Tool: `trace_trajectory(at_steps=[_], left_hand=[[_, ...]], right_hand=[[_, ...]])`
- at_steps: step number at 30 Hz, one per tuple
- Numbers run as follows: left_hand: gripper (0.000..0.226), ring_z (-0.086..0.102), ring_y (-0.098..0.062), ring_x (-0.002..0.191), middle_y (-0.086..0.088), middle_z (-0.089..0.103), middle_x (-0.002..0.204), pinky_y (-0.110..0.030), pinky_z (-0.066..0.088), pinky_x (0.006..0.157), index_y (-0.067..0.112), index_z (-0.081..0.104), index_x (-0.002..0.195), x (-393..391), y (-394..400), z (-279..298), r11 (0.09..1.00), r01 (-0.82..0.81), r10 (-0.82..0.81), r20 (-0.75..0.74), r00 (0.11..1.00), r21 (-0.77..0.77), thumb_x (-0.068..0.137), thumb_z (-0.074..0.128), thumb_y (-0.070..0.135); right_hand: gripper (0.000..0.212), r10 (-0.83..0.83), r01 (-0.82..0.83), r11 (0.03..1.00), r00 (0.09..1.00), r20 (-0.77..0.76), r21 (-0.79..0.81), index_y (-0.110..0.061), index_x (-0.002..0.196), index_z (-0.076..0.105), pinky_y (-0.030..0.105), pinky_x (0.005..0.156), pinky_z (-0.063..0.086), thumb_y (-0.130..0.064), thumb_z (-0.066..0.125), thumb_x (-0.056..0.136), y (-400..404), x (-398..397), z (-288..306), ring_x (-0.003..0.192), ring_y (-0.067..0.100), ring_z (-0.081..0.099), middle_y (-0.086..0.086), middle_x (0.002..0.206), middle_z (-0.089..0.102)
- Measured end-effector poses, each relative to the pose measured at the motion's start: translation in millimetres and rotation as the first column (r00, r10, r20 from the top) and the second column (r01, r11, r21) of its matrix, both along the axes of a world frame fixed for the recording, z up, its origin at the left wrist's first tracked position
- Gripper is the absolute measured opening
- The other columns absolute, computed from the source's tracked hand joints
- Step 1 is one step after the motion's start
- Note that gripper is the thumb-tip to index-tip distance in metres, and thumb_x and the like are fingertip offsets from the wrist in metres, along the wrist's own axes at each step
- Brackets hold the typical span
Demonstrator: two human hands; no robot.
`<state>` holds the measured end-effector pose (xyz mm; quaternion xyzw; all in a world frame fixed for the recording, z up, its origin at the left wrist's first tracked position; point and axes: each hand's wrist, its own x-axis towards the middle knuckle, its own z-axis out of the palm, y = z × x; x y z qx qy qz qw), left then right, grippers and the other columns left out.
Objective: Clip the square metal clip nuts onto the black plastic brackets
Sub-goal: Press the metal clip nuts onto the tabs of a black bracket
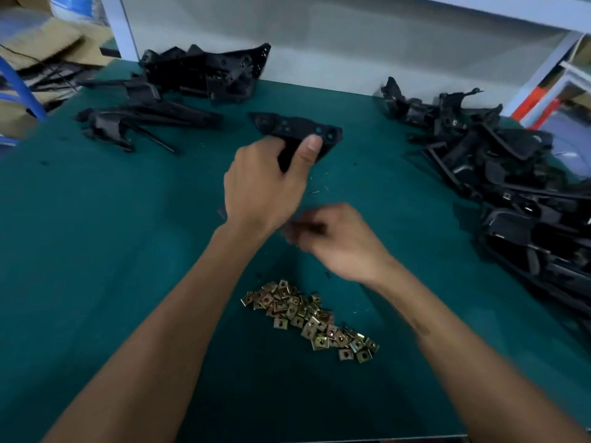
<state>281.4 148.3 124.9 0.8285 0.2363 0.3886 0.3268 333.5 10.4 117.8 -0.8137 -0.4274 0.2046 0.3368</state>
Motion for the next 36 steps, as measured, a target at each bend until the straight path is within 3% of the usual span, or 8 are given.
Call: trace_trajectory(at_steps=[3,7,11,17,20,22,27,36], left_hand=[[0.061,0.044,-0.032,0.054,0.005,0.038,0.055,-0.034,0.024,0.05,0.022,0.029,0.058,4.9,3.5,-9.8,0.98,-0.005,0.043,-0.188,0.981,0.198,0.096,0.025,0.069],[0.057,0.035,-0.028,0.048,0.002,0.036,0.054,-0.034,0.027,0.053,0.02,0.03,0.059,5.1,0.7,-28.8,0.93,0.018,0.104,-0.309,0.945,0.368,0.103,0.019,0.054],[0.055,0.033,-0.026,0.051,-0.002,0.041,0.056,-0.042,0.036,0.074,0.02,0.033,0.06,6.0,4.3,-44.6,0.92,0.003,0.144,-0.345,0.928,0.392,0.105,0.017,0.047],[0.054,0.036,-0.023,0.056,0.002,0.04,0.058,-0.043,0.035,0.078,0.019,0.037,0.061,8.6,11.8,-54.3,0.882,-0.013,0.191,-0.33,0.924,0.472,0.105,0.016,0.043],[0.052,0.035,-0.021,0.062,0.005,0.037,0.058,-0.045,0.034,0.081,0.021,0.034,0.06,9.7,13.1,-60.8,0.883,0.006,0.154,-0.302,0.941,0.47,0.106,0.017,0.041],[0.05,0.033,-0.021,0.064,0.008,0.032,0.057,-0.045,0.033,0.082,0.024,0.028,0.06,10.5,14.8,-62.7,0.886,0.02,0.125,-0.28,0.952,0.463,0.106,0.018,0.041],[0.049,0.038,-0.023,0.062,0.01,0.03,0.055,-0.045,0.038,0.077,0.023,0.029,0.062,12.2,18.1,-65.6,0.893,0.111,0.025,-0.295,0.955,0.437,0.105,0.018,0.044],[0.046,0.047,-0.027,0.066,0.008,0.034,0.06,-0.044,0.039,0.073,0.021,0.032,0.064,14.7,15.6,-66.4,0.835,0.193,-0.037,-0.298,0.954,0.515,0.103,0.028,0.044]], right_hand=[[0.006,0.045,-0.045,0.999,0.999,0.026,0.001,-0.025,0.094,0.079,0.018,0.069,0.045,-0.02,0.076,0.091,-41.0,-1.2,-11.0,0.074,0.001,0.063,-0.018,0.082,0.068],[0.026,0.085,-0.081,0.994,0.994,0.062,-0.073,-0.031,0.111,0.077,0.016,0.07,0.042,-0.023,0.08,0.087,-67.3,-5.0,-25.2,0.083,0.003,0.058,-0.02,0.098,0.059],[0.023,0.085,-0.079,0.994,0.993,0.085,-0.072,-0.035,0.111,0.076,0.021,0.066,0.042,-0.03,0.079,0.088,-68.9,-7.8,-26.3,0.081,0.007,0.057,-0.02,0.101,0.057],[0.012,0.154,-0.148,0.987,0.982,0.106,-0.061,-0.034,0.091,0.07,0.017,0.064,0.04,-0.025,0.077,0.09,-69.7,-14.3,-27.7,0.08,0.005,0.057,-0.018,0.097,0.059],[0.016,0.139,-0.138,0.99,0.989,-0.058,0.024,-0.03,0.087,0.068,0.016,0.065,0.044,-0.018,0.078,0.089,-69.1,-6.5,-29.4,0.074,0.009,0.059,-0.01,0.086,0.064],[0.014,0.028,0.047,0.967,0.957,-0.29,0.249,-0.019,0.085,0.072,0.018,0.068,0.048,-0.006,0.078,0.084,-58.8,5.8,-29.4,0.071,0.006,0.062,-0.004,0.079,0.07],[0.016,-0.119,0.652,0.585,0.658,-0.743,0.483,-0.002,0.092,0.069,0.025,0.067,0.049,0.01,0.071,0.08,-10.1,57.4,-35.3,0.068,0.017,0.059,0.01,0.074,0.067],[0.016,0.07,0.525,0.648,0.681,-0.729,0.552,-0.006,0.093,0.076,0.026,0.077,0.053,-0.003,0.072,0.077,4.9,76.7,-49.3,0.075,0.016,0.064,0.005,0.075,0.07]])
